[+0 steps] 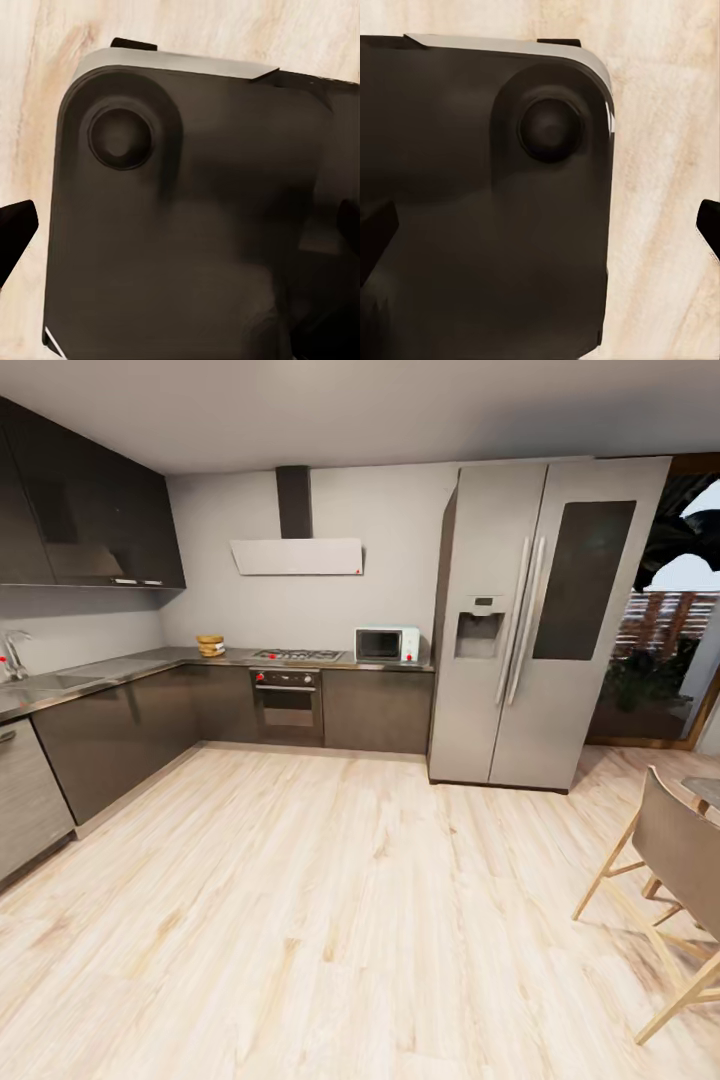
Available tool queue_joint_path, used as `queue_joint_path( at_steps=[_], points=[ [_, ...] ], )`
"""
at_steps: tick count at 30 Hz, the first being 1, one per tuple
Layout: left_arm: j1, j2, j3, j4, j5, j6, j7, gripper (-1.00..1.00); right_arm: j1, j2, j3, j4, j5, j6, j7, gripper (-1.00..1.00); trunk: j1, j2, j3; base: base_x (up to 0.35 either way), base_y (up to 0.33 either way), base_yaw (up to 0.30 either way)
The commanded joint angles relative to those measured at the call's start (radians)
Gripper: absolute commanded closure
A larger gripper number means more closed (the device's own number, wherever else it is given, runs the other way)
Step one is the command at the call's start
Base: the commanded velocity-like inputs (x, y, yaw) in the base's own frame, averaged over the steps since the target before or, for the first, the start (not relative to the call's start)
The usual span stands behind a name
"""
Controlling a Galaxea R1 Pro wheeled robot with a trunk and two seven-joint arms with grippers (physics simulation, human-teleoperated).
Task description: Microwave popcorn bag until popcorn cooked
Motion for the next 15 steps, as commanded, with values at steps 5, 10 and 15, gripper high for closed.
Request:
queue_joint_path(
  at_steps=[5, 10, 15],
  points=[
    [0.0, -0.001, 0.003, 0.0, 0.007, -0.002, 0.0, -1.0, -0.001, 0.0, 0.0, 0.002, 0.0, -0.004, -0.001, -1.0, 0.001, 0.0, -0.001, 0.315, 0.0, 0.0],
    [0.0, -0.001, 0.003, 0.0, 0.007, -0.002, 0.0, -1.0, -0.001, 0.001, 0.0, 0.002, 0.0, -0.004, -0.001, -1.0, 0.001, 0.0, -0.001, 0.321, 0.0, 0.0],
    [0.0, -0.003, 0.0, 0.0, 0.004, 0.002, -0.001, -1.0, -0.001, 0.001, 0.0, 0.002, 0.0, -0.005, -0.001, -1.0, 0.001, 0.0, -0.001, 0.322, 0.0, 0.0]
  ],
)
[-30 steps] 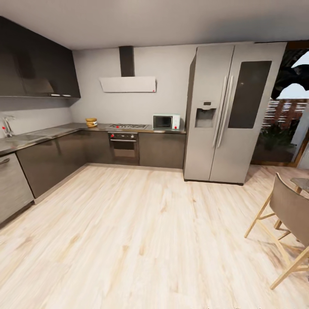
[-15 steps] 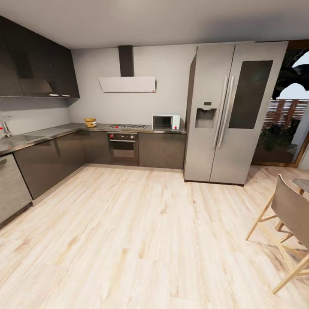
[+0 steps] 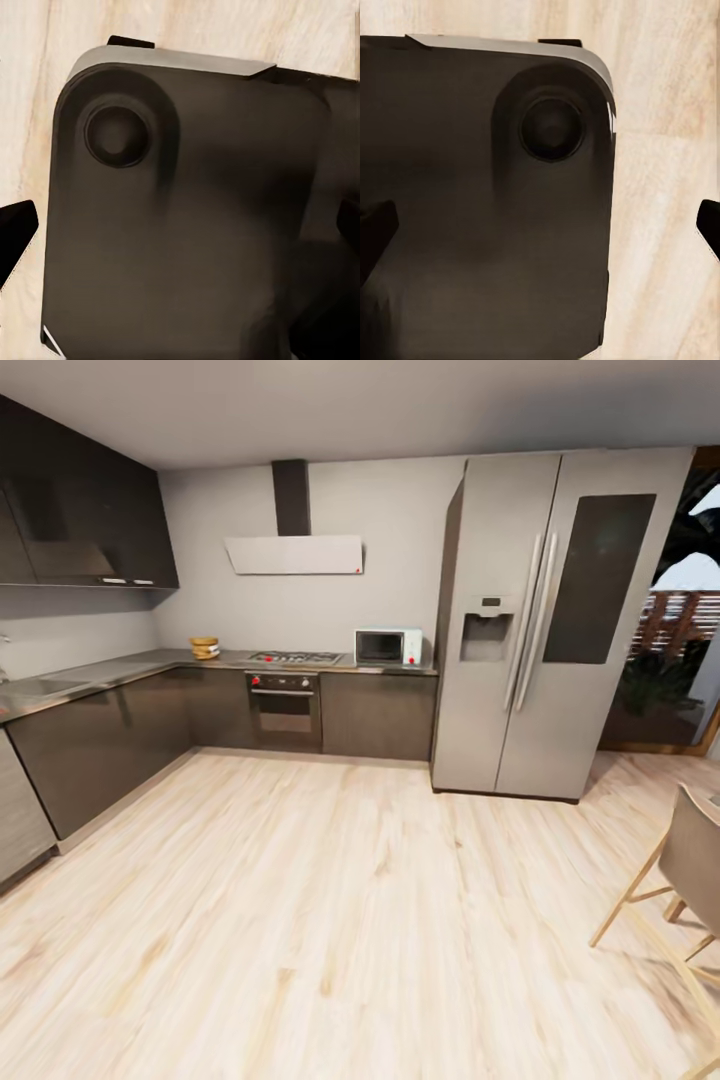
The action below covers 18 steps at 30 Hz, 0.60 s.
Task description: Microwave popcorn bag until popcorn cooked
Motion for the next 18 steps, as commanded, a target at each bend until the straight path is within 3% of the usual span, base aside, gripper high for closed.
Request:
queue_joint_path(
  at_steps=[1, 18],
  points=[
    [0.0, 0.0, 0.002, -0.001, 0.005, 0.001, -0.001, -1.0, -0.001, 0.0, 0.0, 0.002, 0.0, -0.005, -0.001, -1.0, 0.001, 0.0, -0.001, 0.322, 0.0, 0.0],
    [0.0, 0.001, 0.002, -0.002, 0.006, -0.007, 0.001, -1.0, -0.001, 0.0, 0.0, 0.002, 0.0, -0.004, -0.001, -1.0, 0.001, 0.0, -0.001, 0.322, 0.0, 0.0]
  ],
)
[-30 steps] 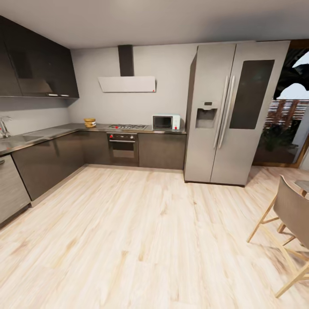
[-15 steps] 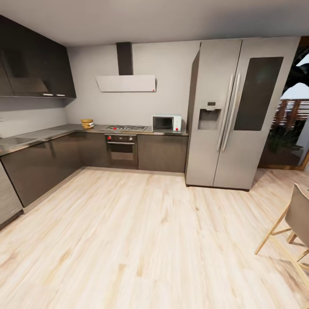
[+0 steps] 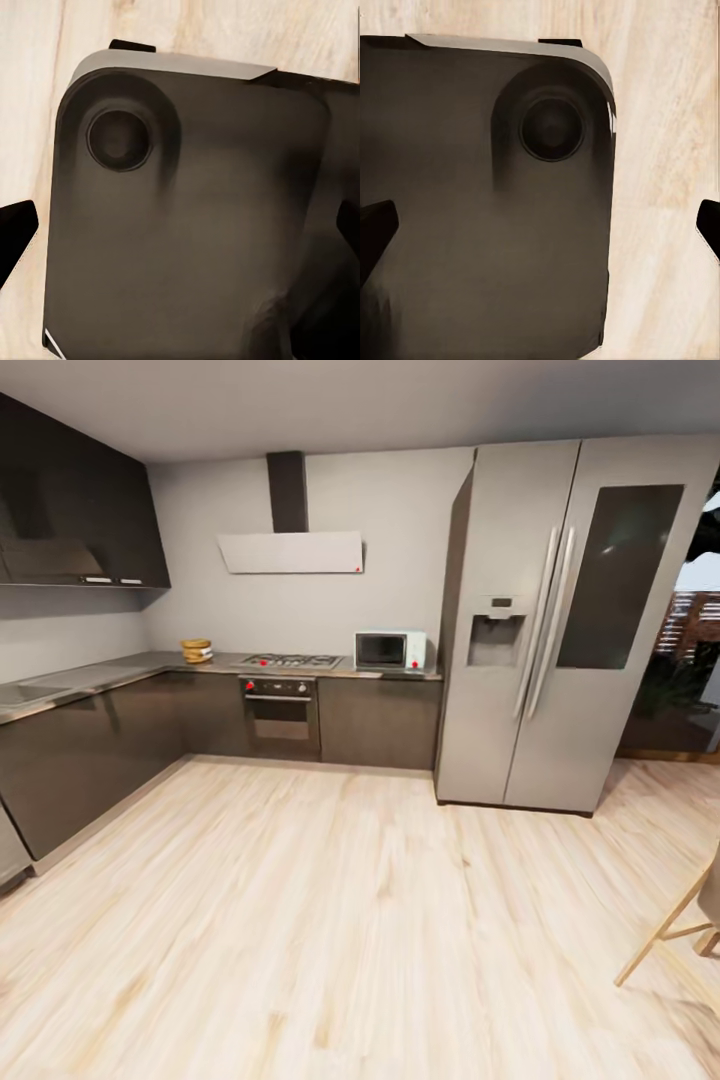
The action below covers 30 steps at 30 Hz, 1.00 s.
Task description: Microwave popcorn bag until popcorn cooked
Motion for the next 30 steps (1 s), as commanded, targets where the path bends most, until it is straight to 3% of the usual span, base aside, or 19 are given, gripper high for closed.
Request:
queue_joint_path(
  at_steps=[1, 30],
  points=[
    [0.0, 0.0, 0.003, 0.0, 0.007, -0.002, 0.0, -1.0, -0.001, 0.0, 0.0, 0.002, 0.0, -0.005, -0.001, -1.0, 0.001, 0.0, -0.001, 0.322, 0.0, 0.0],
    [0.0, 0.003, 0.002, 0.0, 0.007, -0.001, -0.002, -1.0, -0.001, 0.0, 0.001, 0.002, 0.0, -0.005, -0.001, -1.0, 0.001, 0.0, -0.001, 0.322, 0.074, 0.0]
  ],
)
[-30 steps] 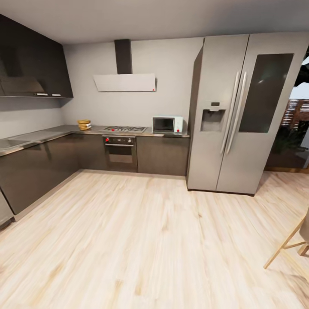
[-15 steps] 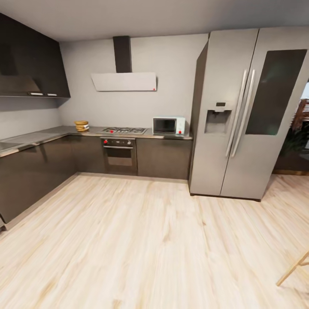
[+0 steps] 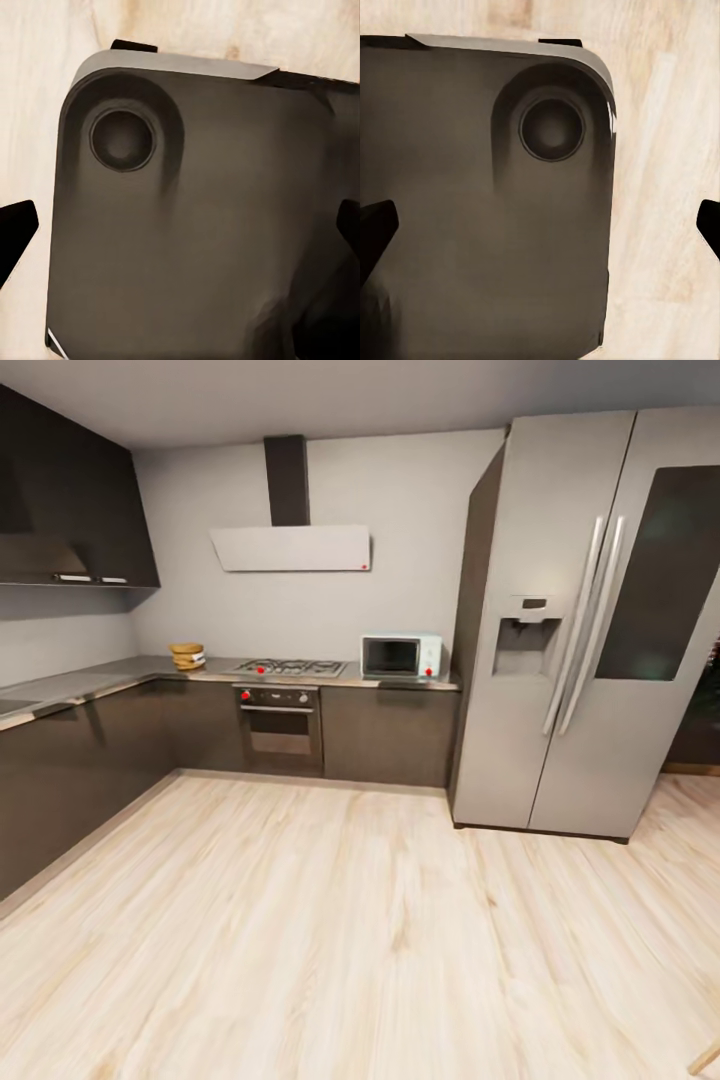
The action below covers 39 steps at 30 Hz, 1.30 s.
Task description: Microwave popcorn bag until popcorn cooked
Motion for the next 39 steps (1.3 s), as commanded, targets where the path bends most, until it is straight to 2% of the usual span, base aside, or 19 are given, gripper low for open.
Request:
queue_joint_path(
  at_steps=[1, 39],
  points=[
    [0.0, 0.0, 0.003, 0.0, 0.007, -0.002, 0.0, -1.0, -0.001, 0.0, 0.001, 0.002, 0.0, -0.005, -0.001, -1.0, 0.001, 0.0, -0.001, 0.322, 0.084, 0.0],
    [0.0, 0.0, 0.003, 0.0, 0.008, -0.002, 0.0, -1.0, -0.001, 0.0, 0.001, 0.002, 0.002, -0.004, -0.001, -1.0, 0.001, 0.0, -0.001, 0.325, 0.003, 0.0]
  ],
)
